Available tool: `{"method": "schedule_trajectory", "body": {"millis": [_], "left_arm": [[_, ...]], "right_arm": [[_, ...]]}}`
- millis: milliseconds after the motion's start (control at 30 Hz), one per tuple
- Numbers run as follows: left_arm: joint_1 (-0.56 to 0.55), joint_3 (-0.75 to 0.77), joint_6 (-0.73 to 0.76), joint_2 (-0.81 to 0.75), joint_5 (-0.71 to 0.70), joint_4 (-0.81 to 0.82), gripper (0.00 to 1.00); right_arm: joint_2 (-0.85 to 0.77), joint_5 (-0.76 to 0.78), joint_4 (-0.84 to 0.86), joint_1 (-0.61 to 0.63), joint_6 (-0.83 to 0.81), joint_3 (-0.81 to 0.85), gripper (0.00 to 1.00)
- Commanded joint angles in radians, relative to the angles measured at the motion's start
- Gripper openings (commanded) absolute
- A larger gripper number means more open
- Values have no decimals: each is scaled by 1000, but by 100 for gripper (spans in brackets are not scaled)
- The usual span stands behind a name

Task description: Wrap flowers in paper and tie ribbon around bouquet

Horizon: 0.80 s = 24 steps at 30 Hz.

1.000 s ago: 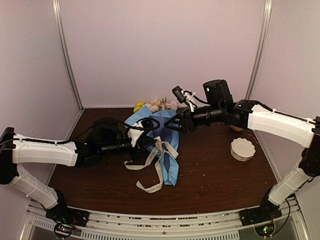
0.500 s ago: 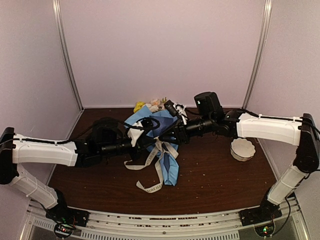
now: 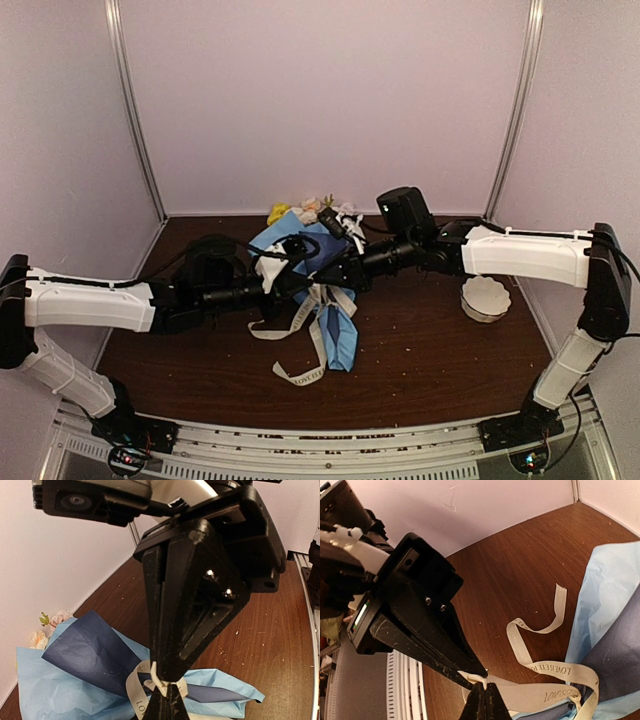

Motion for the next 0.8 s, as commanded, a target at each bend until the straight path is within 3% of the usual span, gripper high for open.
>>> {"method": "schedule_trajectory", "body": {"millis": [0, 33, 133, 200, 467, 633, 767], "left_arm": [[4, 25, -5, -11, 14, 22, 0], [5, 29, -13, -11, 12, 10, 0], [16, 41, -74, -25, -35, -50, 51], [26, 29, -120, -48, -98, -89, 68], [217, -53, -448, 12, -283, -332, 80], [225, -12, -459, 171, -268, -440, 81], [226, -23, -472, 227, -283, -424, 74]], "right_arm": [[-13, 5, -12, 5, -12, 22, 0], [-18, 17, -14, 4, -12, 21, 0], [-30, 51, -18, -1, -10, 14, 0], [-31, 54, -18, -3, -8, 15, 0], [-15, 74, -27, -3, -1, 29, 0], [-12, 81, -38, -4, -4, 40, 0], [-14, 79, -52, -3, -11, 46, 0]]}}
